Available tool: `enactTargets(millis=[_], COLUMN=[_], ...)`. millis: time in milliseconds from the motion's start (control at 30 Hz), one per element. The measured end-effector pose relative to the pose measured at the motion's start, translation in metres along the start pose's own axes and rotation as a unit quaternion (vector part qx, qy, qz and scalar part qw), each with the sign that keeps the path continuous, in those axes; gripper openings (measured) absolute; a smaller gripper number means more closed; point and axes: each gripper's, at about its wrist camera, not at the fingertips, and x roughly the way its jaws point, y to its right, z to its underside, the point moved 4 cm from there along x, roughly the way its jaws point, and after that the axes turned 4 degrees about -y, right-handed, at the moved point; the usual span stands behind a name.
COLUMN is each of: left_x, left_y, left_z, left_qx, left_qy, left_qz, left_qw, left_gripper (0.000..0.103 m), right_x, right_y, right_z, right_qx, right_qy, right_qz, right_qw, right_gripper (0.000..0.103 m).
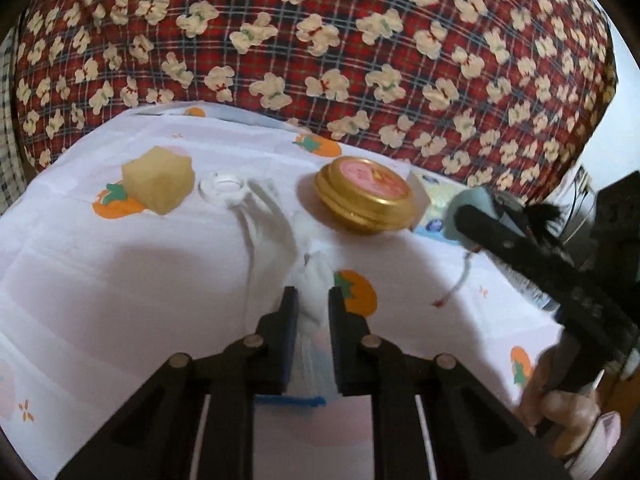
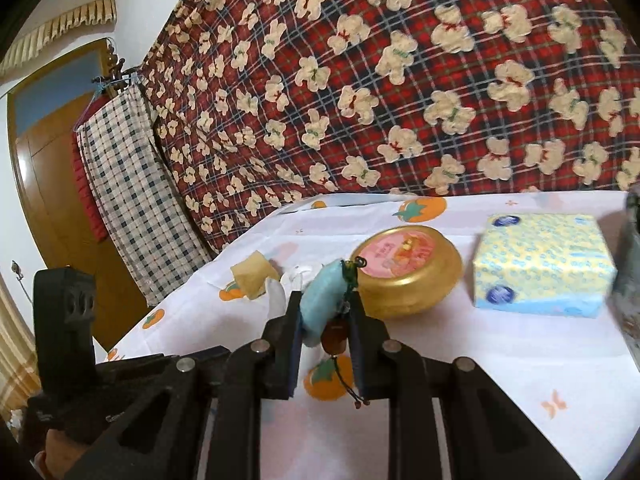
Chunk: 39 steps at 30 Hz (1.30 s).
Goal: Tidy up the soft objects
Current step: 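Lift the blue plush and white glove off the table with both tools, then carry the blue plush and white glove over the round tin with both tools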
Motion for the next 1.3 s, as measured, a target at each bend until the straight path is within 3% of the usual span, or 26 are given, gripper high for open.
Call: enactTargets(millis=[133,300,500,567,667,767,800,900,1067,1300], left_x=[0.008,0.030,0.054,0.061,0.059,0.053,0.051,0.041,0.024,-0.013], left_y=[0.002,0.009,0.001,-0.009,-0.024,-0.042,-0.046,-0.054,-0.035,0.025], left_z=[-0.003,-0.010,-0.011,-0.010,-0.014,-0.017,-0.017,-0.014,-0.004,0.004], left_qx=[0.009,0.036,0.056,0.044,0.006,-0.030,-0.043,-0.081,-0.092,-0.054], left_qy=[-0.009,-0.032,-0.050,-0.064,-0.065,-0.055,-0.051,-0.033,-0.014,0.009], left_qz=[-0.015,-0.066,-0.148,-0.153,-0.116,-0.104,-0.089,-0.050,-0.008,0.050], left_qw=[0.9998,0.9966,0.9862,0.9852,0.9911,0.9926,0.9937,0.9949,0.9956,0.9972], left_gripper=[0.018,0.051,0.059,0.059,0.051,0.020,0.018,0.015,0.014,0.014], right_x=[-0.027,-0.057,-0.081,-0.084,-0.088,-0.088,-0.088,-0.086,-0.086,-0.106], right_y=[0.000,-0.009,-0.021,-0.022,-0.021,-0.017,-0.017,-0.016,-0.010,0.001], right_z=[0.012,0.016,0.020,0.021,0.022,0.023,0.024,0.028,0.033,0.034], right_qx=[0.003,0.000,-0.002,-0.003,0.005,0.016,0.018,0.019,0.028,0.031], right_qy=[0.007,0.021,0.030,0.031,0.031,0.029,0.029,0.025,0.021,0.034], right_qz=[0.008,0.004,-0.009,-0.007,-0.008,-0.012,-0.012,-0.012,-0.011,0.003], right_qw=[1.000,1.000,1.000,0.999,0.999,0.999,0.999,0.999,0.999,0.999], right_gripper=[0.023,0.022,0.022,0.022,0.022,0.022,0.022,0.022,0.022,0.022])
